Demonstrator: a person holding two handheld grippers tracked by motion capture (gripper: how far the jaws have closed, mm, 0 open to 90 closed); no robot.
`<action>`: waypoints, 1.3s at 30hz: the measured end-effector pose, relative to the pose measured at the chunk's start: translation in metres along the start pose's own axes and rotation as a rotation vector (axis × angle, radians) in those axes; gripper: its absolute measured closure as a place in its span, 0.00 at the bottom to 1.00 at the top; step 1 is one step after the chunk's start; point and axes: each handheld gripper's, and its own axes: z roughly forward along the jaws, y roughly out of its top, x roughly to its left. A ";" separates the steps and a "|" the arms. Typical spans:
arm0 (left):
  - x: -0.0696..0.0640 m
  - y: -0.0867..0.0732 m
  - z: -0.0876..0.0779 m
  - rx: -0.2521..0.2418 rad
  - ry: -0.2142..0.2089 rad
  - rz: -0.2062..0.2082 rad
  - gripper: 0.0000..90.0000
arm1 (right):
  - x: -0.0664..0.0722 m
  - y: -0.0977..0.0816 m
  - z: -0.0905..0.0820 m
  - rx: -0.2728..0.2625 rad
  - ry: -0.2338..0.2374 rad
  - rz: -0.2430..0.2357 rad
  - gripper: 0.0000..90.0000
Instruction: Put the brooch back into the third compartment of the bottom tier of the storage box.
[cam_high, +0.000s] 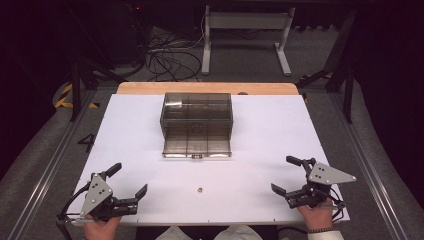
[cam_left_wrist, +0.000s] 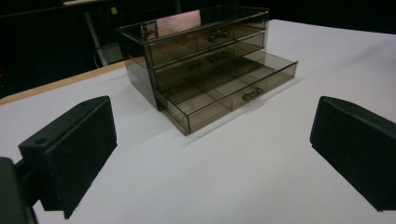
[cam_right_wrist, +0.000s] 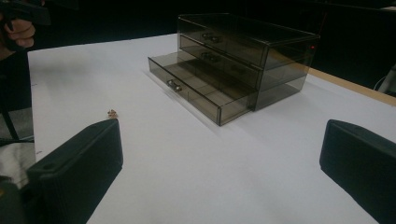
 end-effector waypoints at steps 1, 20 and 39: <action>0.001 0.000 0.000 0.001 -0.006 -0.006 0.01 | 0.000 0.000 0.000 0.001 0.003 0.002 0.01; 0.003 0.002 -0.002 -0.022 -0.017 -0.033 0.02 | 0.002 -0.003 0.003 0.011 0.022 0.007 0.02; 0.001 0.031 0.021 0.011 -0.113 -0.035 0.03 | 0.000 -0.005 0.007 0.023 0.047 0.028 0.03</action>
